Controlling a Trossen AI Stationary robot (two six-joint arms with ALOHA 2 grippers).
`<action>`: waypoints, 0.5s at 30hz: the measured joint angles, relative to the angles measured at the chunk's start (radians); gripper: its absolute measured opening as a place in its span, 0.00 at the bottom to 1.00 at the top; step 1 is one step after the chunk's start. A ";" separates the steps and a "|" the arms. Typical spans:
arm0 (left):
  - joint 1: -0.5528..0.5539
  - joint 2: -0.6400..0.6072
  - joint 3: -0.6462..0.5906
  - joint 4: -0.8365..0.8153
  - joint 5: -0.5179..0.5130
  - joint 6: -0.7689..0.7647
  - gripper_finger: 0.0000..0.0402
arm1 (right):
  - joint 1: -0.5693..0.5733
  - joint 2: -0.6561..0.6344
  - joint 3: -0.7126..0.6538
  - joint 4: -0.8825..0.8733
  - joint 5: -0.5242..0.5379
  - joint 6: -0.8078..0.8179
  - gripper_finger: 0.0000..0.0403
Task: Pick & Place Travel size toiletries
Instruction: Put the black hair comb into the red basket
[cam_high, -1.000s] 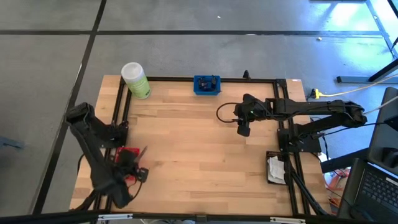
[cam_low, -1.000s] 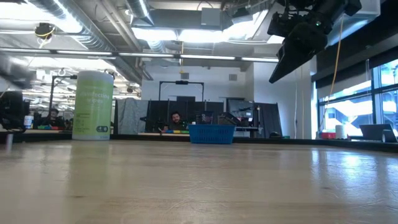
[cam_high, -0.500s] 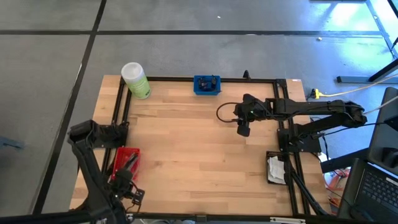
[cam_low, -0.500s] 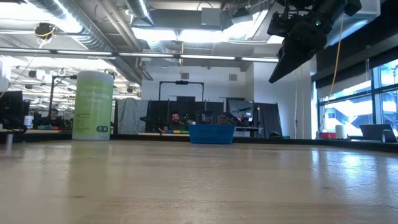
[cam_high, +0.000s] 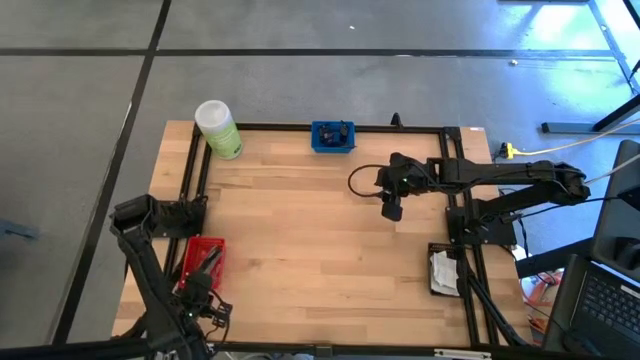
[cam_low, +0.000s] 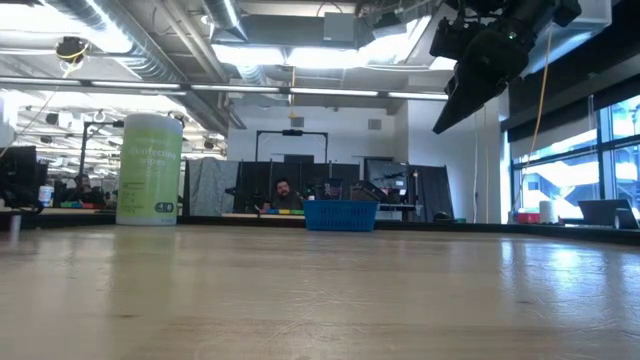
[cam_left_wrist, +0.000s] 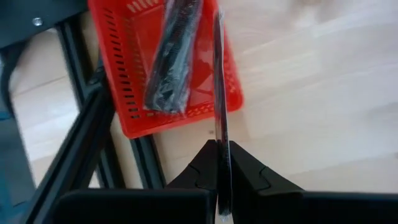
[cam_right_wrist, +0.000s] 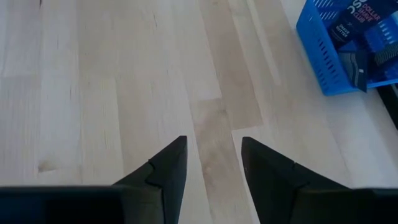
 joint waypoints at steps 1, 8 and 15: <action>0.004 0.000 -0.007 -0.001 0.014 0.000 0.02 | 0.000 0.000 0.000 0.000 0.000 0.000 0.39; 0.030 -0.013 -0.114 -0.001 0.062 0.014 0.02 | 0.000 0.000 0.000 0.004 0.000 -0.003 0.42; 0.057 -0.036 -0.245 0.000 0.084 0.028 0.03 | 0.000 0.000 0.000 0.008 0.000 -0.003 0.43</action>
